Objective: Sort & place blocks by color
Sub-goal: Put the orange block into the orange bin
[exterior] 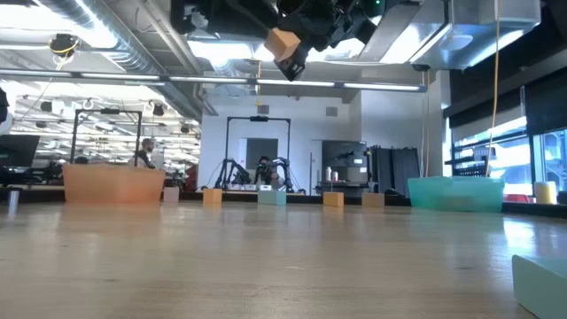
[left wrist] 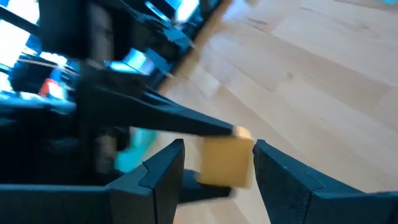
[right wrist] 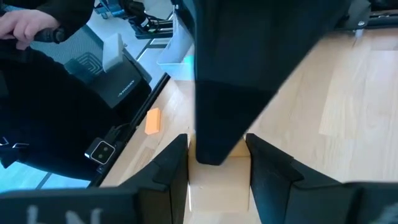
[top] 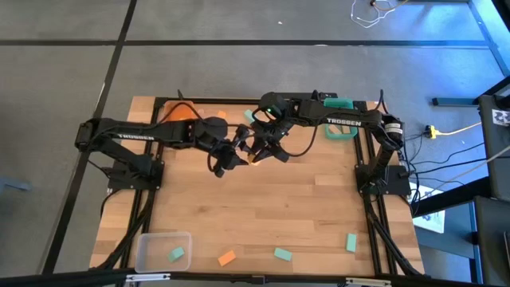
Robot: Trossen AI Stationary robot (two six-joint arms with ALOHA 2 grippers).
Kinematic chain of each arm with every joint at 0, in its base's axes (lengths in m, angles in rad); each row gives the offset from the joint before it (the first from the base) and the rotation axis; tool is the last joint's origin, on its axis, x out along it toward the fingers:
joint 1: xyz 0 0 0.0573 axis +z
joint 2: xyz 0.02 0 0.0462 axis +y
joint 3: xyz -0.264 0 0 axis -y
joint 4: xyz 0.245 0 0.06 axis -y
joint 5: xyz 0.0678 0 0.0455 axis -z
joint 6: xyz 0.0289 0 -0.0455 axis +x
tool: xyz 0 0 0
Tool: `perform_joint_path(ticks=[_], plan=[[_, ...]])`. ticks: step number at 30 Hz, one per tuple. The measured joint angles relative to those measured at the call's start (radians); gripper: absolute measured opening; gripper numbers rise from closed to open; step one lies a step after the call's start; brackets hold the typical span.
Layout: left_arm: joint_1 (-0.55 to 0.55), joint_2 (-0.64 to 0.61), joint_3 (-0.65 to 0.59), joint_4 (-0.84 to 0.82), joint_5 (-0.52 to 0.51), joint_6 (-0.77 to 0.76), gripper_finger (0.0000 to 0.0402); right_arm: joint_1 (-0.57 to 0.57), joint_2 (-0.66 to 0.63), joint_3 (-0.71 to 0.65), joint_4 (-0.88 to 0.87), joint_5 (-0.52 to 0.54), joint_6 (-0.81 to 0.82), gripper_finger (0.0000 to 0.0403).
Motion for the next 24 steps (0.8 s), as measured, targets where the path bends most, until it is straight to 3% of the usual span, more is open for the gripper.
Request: perform_joint_path(ticks=[24], plan=[[0.001, 0.038, -0.001, 0.010, 0.038, -0.032, 0.0182, 0.001, -0.002, 0.000, 0.005, 0.001, 0.000, 0.0129]])
